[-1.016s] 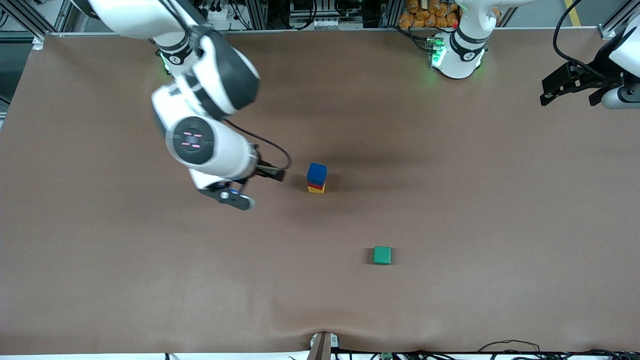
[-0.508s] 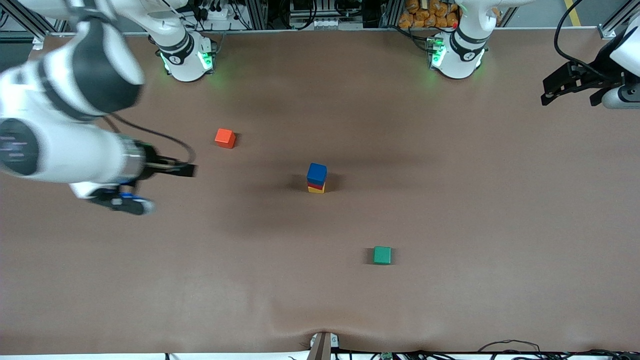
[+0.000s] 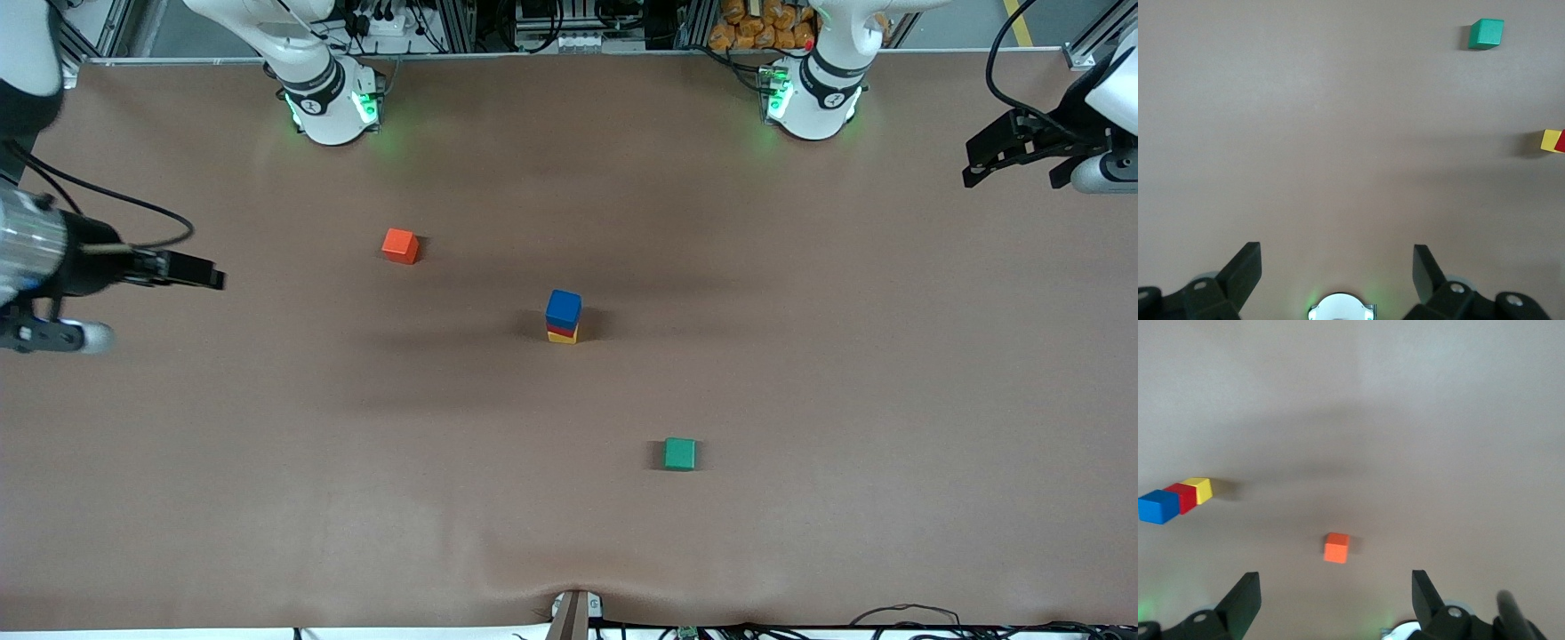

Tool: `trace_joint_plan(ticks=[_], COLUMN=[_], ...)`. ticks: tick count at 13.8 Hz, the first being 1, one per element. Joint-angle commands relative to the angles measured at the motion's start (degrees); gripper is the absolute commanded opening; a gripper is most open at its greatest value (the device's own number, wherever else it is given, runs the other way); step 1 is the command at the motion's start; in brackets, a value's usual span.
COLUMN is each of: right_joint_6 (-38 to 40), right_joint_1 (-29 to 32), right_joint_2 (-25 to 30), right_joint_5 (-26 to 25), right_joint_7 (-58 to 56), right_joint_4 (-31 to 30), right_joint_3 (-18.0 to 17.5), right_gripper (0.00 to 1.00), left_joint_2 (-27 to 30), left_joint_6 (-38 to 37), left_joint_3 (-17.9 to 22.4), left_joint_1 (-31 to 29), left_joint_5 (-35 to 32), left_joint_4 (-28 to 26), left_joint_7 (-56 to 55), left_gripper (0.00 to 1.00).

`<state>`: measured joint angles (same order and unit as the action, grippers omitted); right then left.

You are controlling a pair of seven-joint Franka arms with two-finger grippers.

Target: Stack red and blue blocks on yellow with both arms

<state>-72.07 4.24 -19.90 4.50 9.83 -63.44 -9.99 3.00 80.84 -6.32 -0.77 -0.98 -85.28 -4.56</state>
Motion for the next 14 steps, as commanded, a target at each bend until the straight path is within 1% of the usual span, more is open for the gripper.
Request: trace_joint_plan(ticks=[1,2,3,7,8,10,11,13,14], right_joint_6=[4.2,5.6,5.7,-0.7,-2.2,-6.5,-7.2,-7.2,-7.3], right_joint_1=[0.2,0.2,0.2,-0.2,-0.1,-0.5,-0.5,-0.7,-0.9], right_joint_2=[1.9,3.0,6.2,13.5,15.4,20.4,21.5,21.5,21.5], right_joint_5=[-2.6,-2.0,-1.9,-1.9,-1.9,-1.9,-1.9,-2.2,-2.6], right_joint_7=[-1.3,-1.0,-1.6,-2.2,-3.8,-5.3,-5.3,-6.3,-8.8], right_joint_4=[3.5,3.7,3.2,-8.4,-11.5,-19.1,-20.8,-20.9,-20.9], right_joint_3=[-1.0,-1.2,-1.3,-1.2,-1.1,-1.1,-1.1,-1.2,-1.2], right_gripper=[1.00,1.00,1.00,1.00,1.00,1.00,1.00,1.00,1.00], left_joint_2=[1.2,1.3,1.4,1.9,2.1,2.0,2.0,2.0,2.1], left_joint_6=[-0.1,-0.2,-0.2,-0.2,-0.2,-0.2,-0.2,-0.2,-0.2], left_joint_3=[-0.1,-0.1,-0.1,-0.1,-0.1,-0.1,-0.1,-0.1,-0.1], left_joint_1=[-0.3,-0.3,-0.3,-1.2,-1.4,-1.5,-1.5,-1.5,-1.5], left_joint_5=[-0.2,-0.2,-0.2,-0.2,-0.2,-0.2,-0.2,-0.2,-0.2], left_joint_4=[-0.5,-0.4,-0.4,-0.5,-0.5,-0.5,-0.5,-0.5,-0.4], left_joint_7=[1.0,1.0,1.1,3.0,3.4,3.7,3.8,3.8,3.8], left_gripper=[1.00,1.00,1.00,1.00,1.00,1.00,1.00,1.00,1.00])
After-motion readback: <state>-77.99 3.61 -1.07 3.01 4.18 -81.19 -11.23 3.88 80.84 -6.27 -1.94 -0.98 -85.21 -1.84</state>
